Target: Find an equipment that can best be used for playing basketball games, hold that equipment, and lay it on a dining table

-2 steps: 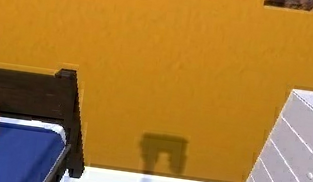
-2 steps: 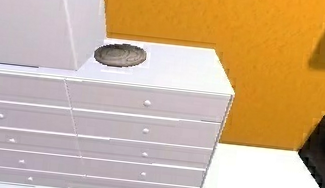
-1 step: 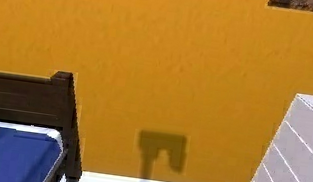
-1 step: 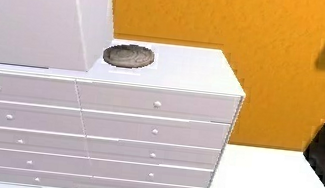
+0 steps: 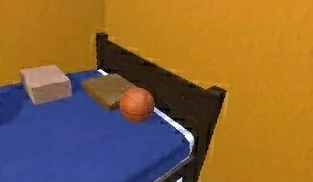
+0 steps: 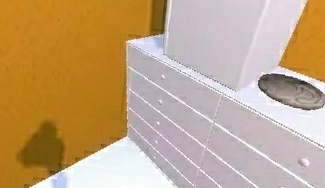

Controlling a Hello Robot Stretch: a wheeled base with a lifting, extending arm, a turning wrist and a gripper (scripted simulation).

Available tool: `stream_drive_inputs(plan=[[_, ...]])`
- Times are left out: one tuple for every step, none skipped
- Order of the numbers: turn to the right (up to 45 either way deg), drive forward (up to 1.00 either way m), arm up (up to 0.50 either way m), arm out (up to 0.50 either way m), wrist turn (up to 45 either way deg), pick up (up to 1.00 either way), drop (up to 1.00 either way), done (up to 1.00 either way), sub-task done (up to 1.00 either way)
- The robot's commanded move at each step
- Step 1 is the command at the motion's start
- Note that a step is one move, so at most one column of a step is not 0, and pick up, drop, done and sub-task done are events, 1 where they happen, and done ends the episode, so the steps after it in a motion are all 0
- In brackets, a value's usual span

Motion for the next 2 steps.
stream_drive_inputs(plan=[[-45.0, 0.00, 0.00, 0.00, 0.0, 0.00, 0.00, 0.00, 0.00], [-45.0, 0.00, 0.00, 0.00, 0.0, 0.00, 0.00, 0.00, 0.00]])
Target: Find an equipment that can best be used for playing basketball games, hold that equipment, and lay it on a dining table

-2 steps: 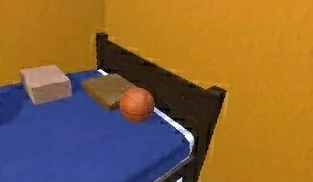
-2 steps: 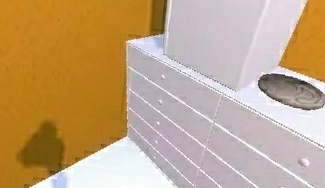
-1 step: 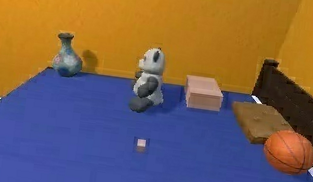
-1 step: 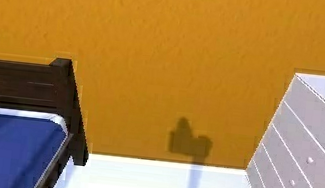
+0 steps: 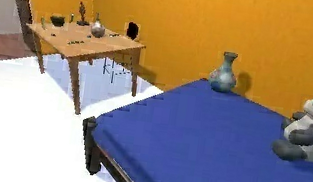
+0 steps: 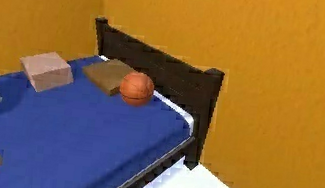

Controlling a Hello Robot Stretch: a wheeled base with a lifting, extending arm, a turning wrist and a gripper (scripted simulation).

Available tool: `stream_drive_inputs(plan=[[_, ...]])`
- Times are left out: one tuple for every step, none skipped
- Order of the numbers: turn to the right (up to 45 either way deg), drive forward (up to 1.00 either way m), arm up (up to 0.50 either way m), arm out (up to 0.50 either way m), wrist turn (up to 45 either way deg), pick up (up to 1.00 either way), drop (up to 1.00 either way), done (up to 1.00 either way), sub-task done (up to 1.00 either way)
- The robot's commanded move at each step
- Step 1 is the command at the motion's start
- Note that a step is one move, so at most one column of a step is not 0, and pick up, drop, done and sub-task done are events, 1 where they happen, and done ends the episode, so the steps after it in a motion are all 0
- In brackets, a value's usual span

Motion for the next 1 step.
stream_drive_inputs(plan=[[45.0, 0.00, 0.00, 0.00, 0.0, 0.00, 0.00, 0.00, 0.00]])
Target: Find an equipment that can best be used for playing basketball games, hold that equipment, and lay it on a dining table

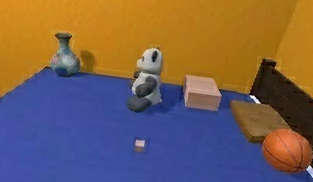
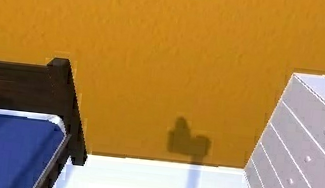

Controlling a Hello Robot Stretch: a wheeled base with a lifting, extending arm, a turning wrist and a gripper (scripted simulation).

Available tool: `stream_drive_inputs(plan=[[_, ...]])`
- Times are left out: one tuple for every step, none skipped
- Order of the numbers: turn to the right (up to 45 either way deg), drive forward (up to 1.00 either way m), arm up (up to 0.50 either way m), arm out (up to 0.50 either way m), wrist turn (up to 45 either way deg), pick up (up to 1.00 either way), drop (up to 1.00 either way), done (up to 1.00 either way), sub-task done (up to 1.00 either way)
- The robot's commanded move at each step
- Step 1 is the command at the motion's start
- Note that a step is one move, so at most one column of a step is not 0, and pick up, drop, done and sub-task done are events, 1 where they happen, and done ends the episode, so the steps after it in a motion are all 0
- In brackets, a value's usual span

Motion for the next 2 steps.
stream_drive_inputs(plan=[[45.0, 0.00, 0.00, 0.00, 0.0, 0.00, 0.00, 0.00, 0.00], [3.0, 0.00, 0.00, 0.00, 0.0, 0.00, 0.00, 0.00, 0.00]])
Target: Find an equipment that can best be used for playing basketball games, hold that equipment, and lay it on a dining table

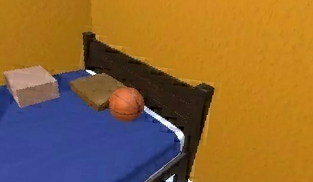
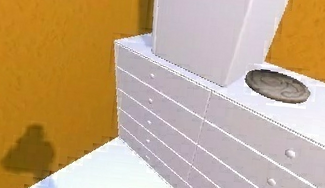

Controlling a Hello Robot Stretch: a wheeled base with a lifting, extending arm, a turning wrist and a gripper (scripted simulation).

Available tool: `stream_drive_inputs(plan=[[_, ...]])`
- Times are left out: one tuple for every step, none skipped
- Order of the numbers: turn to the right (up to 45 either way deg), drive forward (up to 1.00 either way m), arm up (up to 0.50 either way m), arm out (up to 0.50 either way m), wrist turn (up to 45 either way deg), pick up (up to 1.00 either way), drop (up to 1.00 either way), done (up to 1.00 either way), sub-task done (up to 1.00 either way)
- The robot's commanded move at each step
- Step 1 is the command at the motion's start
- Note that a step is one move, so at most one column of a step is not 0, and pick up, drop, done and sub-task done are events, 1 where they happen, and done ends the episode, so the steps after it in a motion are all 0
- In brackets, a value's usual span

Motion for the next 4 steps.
stream_drive_inputs(plan=[[0.0, 0.45, 0.00, 0.00, 0.0, 0.00, 0.00, 0.00, 0.00], [-45.0, 0.00, 0.00, 0.00, 0.0, 0.00, 0.00, 0.00, 0.00], [-45.0, 0.00, 0.00, 0.00, 0.0, 0.00, 0.00, 0.00, 0.00], [-12.0, 0.00, 0.00, 0.00, 0.0, 0.00, 0.00, 0.00, 0.00]])
